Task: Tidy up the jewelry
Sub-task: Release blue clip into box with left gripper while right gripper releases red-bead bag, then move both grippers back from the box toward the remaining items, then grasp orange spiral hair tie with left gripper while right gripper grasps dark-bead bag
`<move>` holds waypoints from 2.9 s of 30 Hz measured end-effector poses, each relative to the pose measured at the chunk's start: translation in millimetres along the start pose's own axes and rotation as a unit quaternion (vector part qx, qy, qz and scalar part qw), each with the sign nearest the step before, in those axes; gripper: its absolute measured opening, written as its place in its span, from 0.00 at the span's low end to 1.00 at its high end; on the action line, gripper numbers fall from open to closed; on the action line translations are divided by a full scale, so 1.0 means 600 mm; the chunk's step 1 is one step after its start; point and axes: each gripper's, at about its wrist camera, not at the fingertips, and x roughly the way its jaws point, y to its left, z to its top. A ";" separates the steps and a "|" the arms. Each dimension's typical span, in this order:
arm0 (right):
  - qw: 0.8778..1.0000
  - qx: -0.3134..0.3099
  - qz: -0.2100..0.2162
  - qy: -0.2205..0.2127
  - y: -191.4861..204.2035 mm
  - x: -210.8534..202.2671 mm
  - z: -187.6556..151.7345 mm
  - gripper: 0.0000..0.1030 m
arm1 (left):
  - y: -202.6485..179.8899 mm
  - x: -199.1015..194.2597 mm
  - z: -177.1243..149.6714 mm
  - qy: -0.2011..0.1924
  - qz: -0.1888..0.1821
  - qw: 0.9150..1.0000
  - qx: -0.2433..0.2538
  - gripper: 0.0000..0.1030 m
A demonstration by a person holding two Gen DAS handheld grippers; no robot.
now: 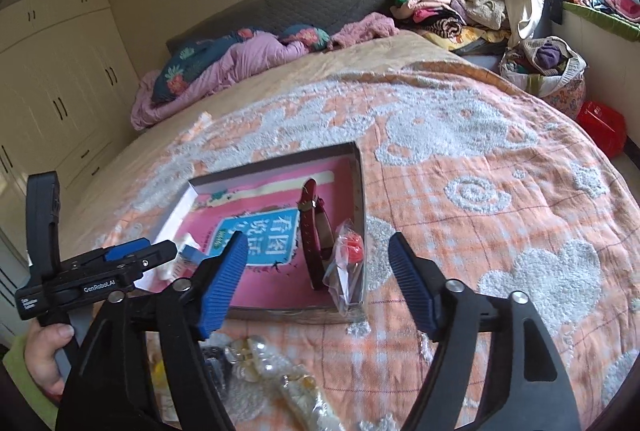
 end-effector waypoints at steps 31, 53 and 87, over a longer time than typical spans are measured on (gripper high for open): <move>0.998 -0.045 0.039 0.007 0.053 -0.099 -0.043 0.77 | 0.039 -0.140 -0.061 -0.040 0.022 0.998 -0.032 0.91; 0.991 -0.092 0.056 0.073 0.104 -0.069 -0.113 0.77 | 0.080 -0.133 -0.146 0.007 0.056 0.998 -0.032 0.91; 0.973 -0.136 0.050 0.177 0.141 0.036 -0.192 0.57 | 0.068 -0.042 -0.202 0.078 0.069 0.989 0.105 0.88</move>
